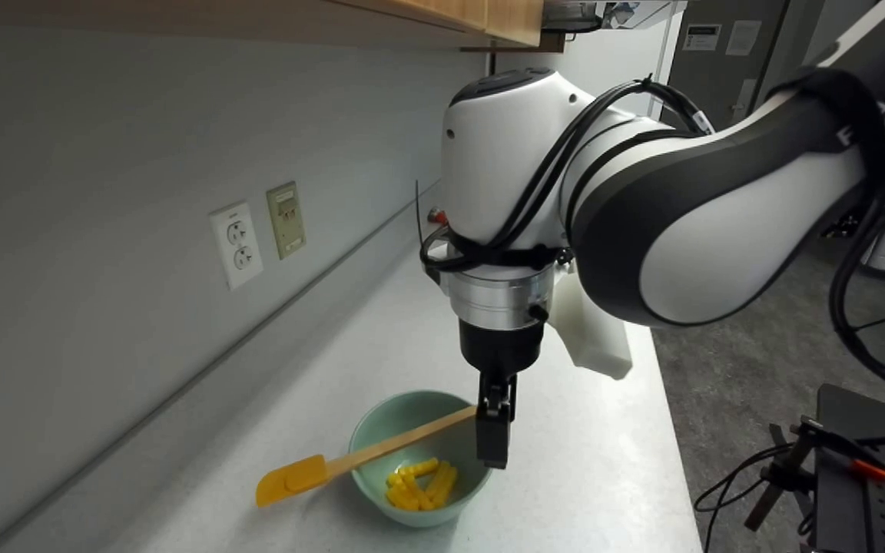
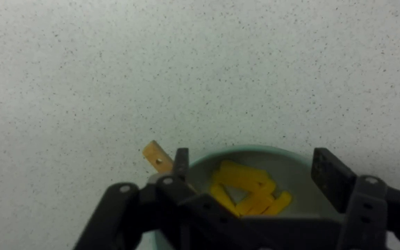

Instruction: Use the wooden spoon to stir the contents in the blue bowl

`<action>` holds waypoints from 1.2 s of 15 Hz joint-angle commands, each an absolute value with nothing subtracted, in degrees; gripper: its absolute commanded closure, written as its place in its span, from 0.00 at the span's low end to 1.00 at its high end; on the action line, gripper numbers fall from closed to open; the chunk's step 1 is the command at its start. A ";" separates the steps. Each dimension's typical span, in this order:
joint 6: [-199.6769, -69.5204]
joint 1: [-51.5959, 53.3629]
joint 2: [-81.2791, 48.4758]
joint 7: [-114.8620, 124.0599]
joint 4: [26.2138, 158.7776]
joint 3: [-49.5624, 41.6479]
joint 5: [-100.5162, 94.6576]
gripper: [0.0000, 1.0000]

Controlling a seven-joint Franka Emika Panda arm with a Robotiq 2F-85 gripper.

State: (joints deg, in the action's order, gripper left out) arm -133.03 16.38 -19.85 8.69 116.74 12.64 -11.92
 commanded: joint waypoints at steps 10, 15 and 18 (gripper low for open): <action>-137.25 16.07 -10.82 7.73 127.34 13.25 -9.90 0.00; -148.29 16.70 -3.09 11.95 139.25 13.08 -12.12 0.00; -155.23 17.43 3.41 17.22 146.31 13.32 -15.98 0.00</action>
